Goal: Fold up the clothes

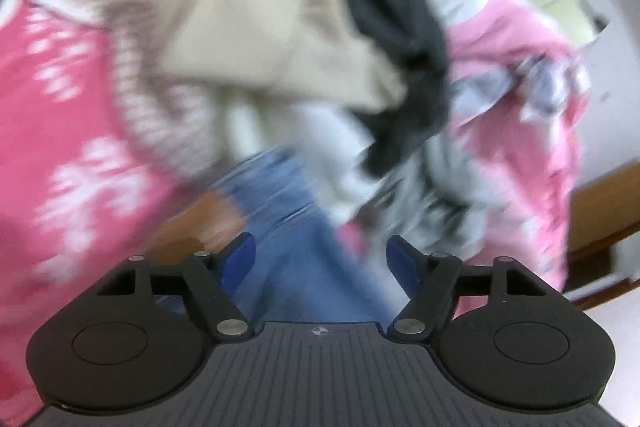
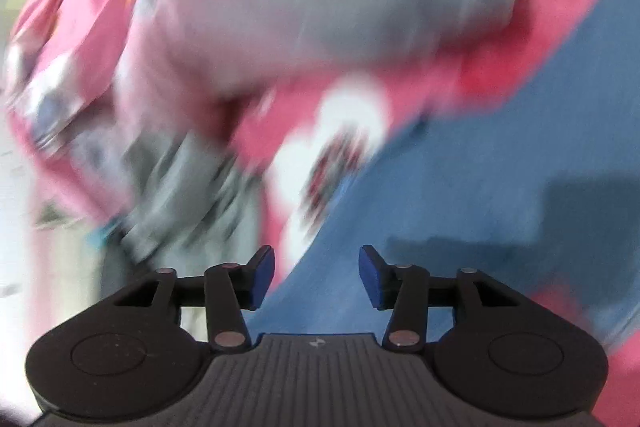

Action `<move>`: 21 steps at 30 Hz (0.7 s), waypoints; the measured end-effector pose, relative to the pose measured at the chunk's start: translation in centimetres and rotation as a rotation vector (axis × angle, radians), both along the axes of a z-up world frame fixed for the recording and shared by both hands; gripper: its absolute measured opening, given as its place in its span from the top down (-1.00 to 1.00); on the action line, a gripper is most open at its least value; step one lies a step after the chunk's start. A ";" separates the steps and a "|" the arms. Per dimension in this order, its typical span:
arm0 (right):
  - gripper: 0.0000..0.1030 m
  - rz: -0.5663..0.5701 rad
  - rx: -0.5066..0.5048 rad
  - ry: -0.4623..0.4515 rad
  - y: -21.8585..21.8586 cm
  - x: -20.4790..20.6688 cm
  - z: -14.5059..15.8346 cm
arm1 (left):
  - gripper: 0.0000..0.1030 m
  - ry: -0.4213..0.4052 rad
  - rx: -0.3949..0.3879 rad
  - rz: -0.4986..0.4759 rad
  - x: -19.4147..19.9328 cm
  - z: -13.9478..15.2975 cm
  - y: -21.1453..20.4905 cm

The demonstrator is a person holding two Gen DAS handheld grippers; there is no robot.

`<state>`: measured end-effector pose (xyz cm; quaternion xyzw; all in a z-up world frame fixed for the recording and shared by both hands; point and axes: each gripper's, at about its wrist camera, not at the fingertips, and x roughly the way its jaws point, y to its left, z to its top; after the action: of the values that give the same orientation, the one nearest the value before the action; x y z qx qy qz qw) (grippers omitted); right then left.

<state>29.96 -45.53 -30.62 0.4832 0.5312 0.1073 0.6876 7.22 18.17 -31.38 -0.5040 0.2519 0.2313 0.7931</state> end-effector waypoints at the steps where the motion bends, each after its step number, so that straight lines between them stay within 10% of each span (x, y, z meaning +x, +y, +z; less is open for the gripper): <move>1: -0.11 0.014 0.076 0.032 1.3 -1.0 -1.2 | -0.43 0.047 0.001 0.001 -0.7 -0.6 -0.3; 5: -0.19 0.010 0.174 0.164 5.5 -5.3 -6.5 | -0.43 0.187 -0.026 0.008 -2.8 -5.1 -1.2; 9: -0.20 -0.043 0.192 0.207 8.3 -8.0 -10.6 | -0.43 0.107 -0.143 0.078 -2.5 -8.8 -0.6; 21: -0.11 -0.291 0.294 0.020 12.3 -7.6 -14.7 | -0.38 -0.037 -0.128 0.222 -0.7 -10.3 0.4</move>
<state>22.31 -33.21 -45.31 0.6512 0.4410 0.0785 0.6126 6.50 18.57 -41.73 -0.5827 0.1941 0.2917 0.7333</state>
